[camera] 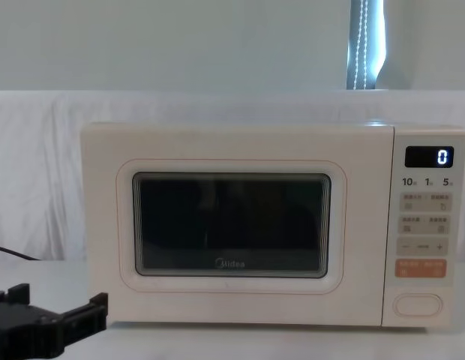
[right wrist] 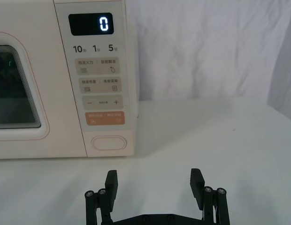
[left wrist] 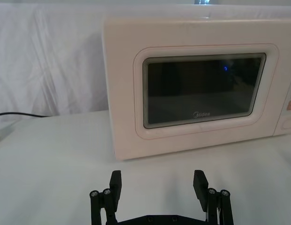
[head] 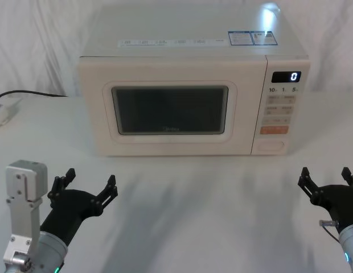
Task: Press the button to open the microwave door with one hand; close the microwave door with the other hand.
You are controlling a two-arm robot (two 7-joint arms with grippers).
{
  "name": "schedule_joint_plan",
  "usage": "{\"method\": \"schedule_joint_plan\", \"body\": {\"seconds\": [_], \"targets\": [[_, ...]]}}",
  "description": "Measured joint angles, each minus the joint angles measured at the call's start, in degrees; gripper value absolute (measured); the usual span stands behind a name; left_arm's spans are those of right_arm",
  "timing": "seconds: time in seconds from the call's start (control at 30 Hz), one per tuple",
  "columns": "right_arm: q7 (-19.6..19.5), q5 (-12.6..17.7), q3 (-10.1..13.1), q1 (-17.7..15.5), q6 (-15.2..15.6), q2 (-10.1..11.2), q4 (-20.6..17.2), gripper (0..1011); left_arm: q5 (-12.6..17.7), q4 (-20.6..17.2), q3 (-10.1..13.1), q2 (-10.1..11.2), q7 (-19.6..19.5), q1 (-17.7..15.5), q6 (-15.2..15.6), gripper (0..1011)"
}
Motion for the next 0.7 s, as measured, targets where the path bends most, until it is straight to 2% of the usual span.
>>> {"method": "schedule_joint_plan", "body": {"seconds": [0.7], "targets": [[0.0,0.0,0.0,0.0,0.0,0.0,0.0,1002,-0.2,-0.2,-0.3,-0.1,-0.1,0.4,-0.2,1001]]}}
